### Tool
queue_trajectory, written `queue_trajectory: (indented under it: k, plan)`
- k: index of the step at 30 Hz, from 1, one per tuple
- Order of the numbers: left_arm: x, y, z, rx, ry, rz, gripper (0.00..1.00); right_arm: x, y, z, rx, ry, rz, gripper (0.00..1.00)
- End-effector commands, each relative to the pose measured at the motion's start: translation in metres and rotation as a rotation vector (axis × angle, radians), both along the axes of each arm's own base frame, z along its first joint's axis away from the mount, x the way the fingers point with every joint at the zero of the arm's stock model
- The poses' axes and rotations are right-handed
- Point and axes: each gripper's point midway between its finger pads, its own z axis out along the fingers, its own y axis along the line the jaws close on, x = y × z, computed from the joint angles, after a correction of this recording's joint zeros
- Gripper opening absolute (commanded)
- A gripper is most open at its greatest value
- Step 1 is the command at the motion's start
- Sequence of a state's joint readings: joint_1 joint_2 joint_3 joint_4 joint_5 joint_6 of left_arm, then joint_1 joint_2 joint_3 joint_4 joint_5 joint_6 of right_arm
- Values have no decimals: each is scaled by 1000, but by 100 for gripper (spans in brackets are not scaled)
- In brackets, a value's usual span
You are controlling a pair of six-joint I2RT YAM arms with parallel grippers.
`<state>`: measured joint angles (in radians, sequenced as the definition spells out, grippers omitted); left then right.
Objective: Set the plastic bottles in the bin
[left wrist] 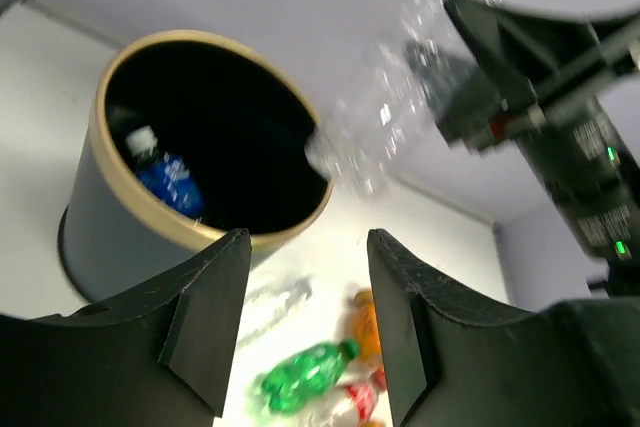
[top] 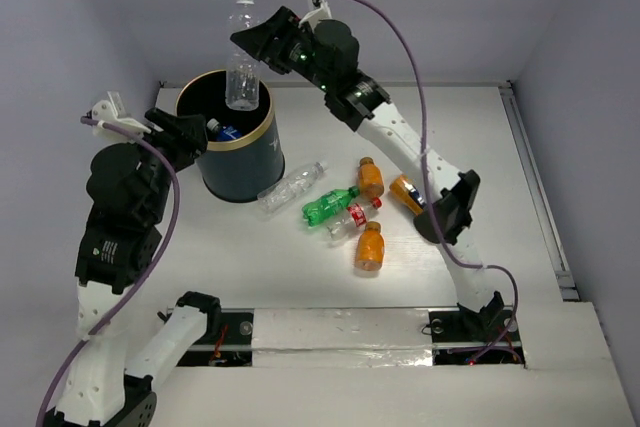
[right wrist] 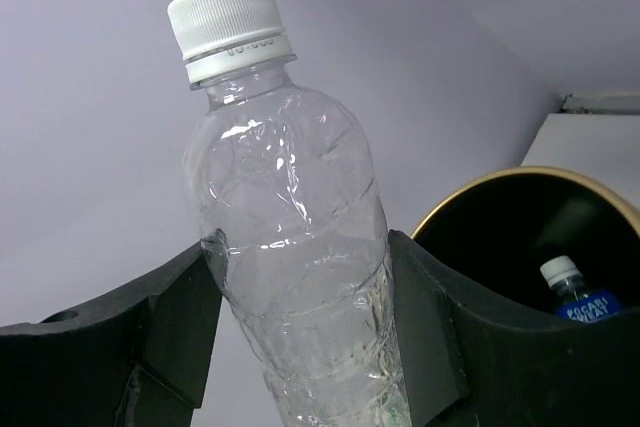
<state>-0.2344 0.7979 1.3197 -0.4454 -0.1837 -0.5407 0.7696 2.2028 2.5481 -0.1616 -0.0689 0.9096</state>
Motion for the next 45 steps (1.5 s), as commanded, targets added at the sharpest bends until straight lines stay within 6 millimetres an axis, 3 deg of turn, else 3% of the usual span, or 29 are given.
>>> queue_trajectory:
  k: [1, 3, 8, 13, 14, 15, 18, 21, 22, 24, 25, 27, 28, 29, 30, 31, 32, 33, 34, 37, 38, 42, 44, 45]
  plan:
    - [-10, -6, -31, 7, 82, -29, 47, 11, 1, 33, 161, -51, -69, 55]
    - [-17, -7, -46, 22, 120, -43, 47, 17, 15, 12, 158, -19, -57, 57]
    - [-26, -10, -66, 31, 153, -71, 51, 10, 35, -7, 94, -38, -38, 87]
    - [-22, -30, -78, 31, 159, -173, 63, 2, 21, -5, -8, -81, -67, 98]
    - [-20, -33, -79, 33, 159, -190, 65, -7, 8, 15, -10, -125, -82, 98]
    - [-16, -39, -81, 33, 160, -216, 66, -7, 6, 8, -43, -123, -92, 98]
    - [-12, -51, -91, 55, 178, -276, 65, -20, -19, 21, -97, -166, -132, 95]
    - [-6, -66, -100, 94, 177, -346, 64, -30, -42, 22, -137, -183, -184, 77]
    - [-2, -69, -105, 105, 184, -362, 64, -41, -58, 12, -167, -168, -189, 57]
    - [4, -90, -123, 161, 230, -450, 63, -45, -82, -1, -195, -153, -214, 31]
    - [6, -96, -130, 186, 249, -471, 61, -57, -102, -22, -233, -120, -214, 9]
    - [10, -117, -151, 254, 305, -513, 50, -64, -131, -54, -304, -62, -227, 1]
    - [12, -122, -157, 295, 313, -522, 48, -80, -155, -49, -306, -63, -248, 0]
    - [14, -128, -164, 315, 329, -536, 36, -80, -170, -93, -394, -3, -279, 0]
    - [20, -134, -177, 351, 362, -533, 33, -83, -190, -115, -447, 45, -306, 0]
    - [25, -139, -178, 374, 354, -542, 32, -88, -205, -129, -474, 71, -321, 0]
    - [29, -140, -183, 391, 368, -541, 32, -102, -224, -125, -460, 66, -323, 0]
    - [34, -147, -195, 420, 399, -555, 33, -109, -238, -167, -529, 142, -316, 0]
    - [37, -156, -193, 441, 386, -572, 35, -109, -259, -181, -543, 179, -346, 0]
    - [53, -161, -215, 547, 444, -557, 57, -135, -296, -215, -587, 256, -366, 0]
    - [58, -161, -222, 570, 463, -550, 67, -142, -300, -220, -593, 267, -361, 0]
    - [78, -161, -260, 667, 564, -521, 84, -166, -313, -243, -619, 326, -356, 3]
    - [88, -166, -265, 686, 571, -518, 87, -172, -318, -254, -615, 353, -356, 28]
    - [94, -168, -280, 709, 604, -517, 87, -175, -318, -257, -609, 362, -353, 42]
